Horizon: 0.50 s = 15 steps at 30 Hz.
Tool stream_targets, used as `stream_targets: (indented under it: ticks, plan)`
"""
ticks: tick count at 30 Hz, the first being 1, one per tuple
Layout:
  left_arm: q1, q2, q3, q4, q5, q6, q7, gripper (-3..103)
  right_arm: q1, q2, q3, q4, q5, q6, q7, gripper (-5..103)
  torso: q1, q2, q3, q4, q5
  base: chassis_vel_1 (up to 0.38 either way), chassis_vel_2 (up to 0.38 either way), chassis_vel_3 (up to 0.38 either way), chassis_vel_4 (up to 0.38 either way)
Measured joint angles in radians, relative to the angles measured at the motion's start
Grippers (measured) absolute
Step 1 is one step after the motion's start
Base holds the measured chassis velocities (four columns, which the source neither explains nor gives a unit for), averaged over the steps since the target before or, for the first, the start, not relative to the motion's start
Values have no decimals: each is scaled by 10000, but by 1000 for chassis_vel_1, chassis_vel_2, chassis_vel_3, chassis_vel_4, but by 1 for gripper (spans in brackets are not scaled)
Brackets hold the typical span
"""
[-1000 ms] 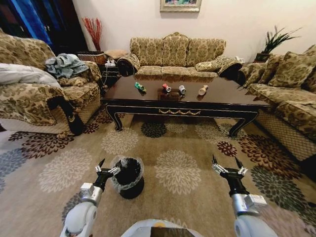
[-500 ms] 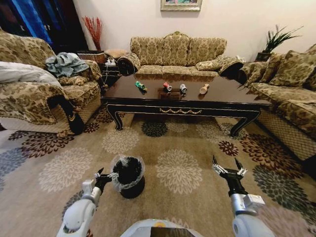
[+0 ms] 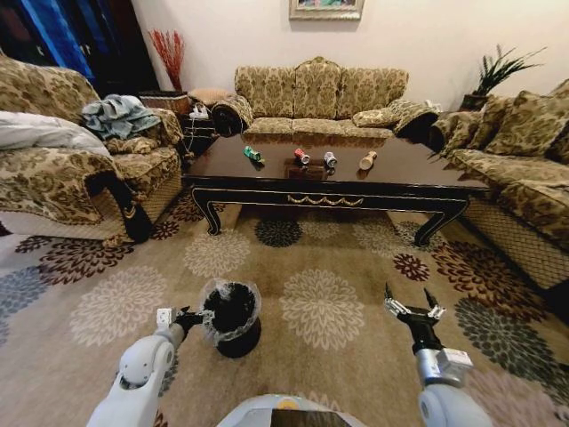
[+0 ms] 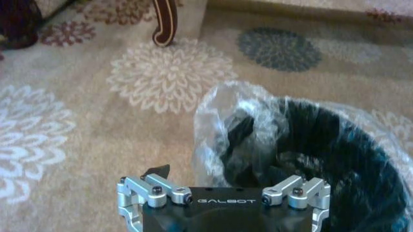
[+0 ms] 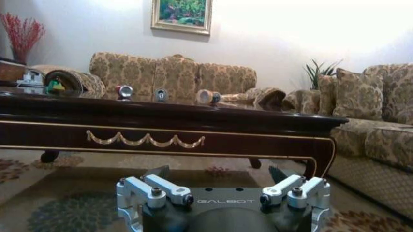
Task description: Move to the front of the table and place the trash on the table into the trash bin.
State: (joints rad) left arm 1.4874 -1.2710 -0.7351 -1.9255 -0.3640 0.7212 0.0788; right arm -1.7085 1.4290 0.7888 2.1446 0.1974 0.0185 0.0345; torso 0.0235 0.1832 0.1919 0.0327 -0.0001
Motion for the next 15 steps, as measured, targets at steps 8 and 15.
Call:
stream_targets:
  ticks: [8,15]
  plan:
    - [-411,-126,213,836,35,68,-134,100,215,-7,-156,-417,24,89,17,100,5,16,12,-1,0,0,0,0,0]
    - [-455,-174,160,1211,33,65,-267,92,372,-320,-104,-782,171,216,17,100,8,26,18,-1,1,0,0,0,0]
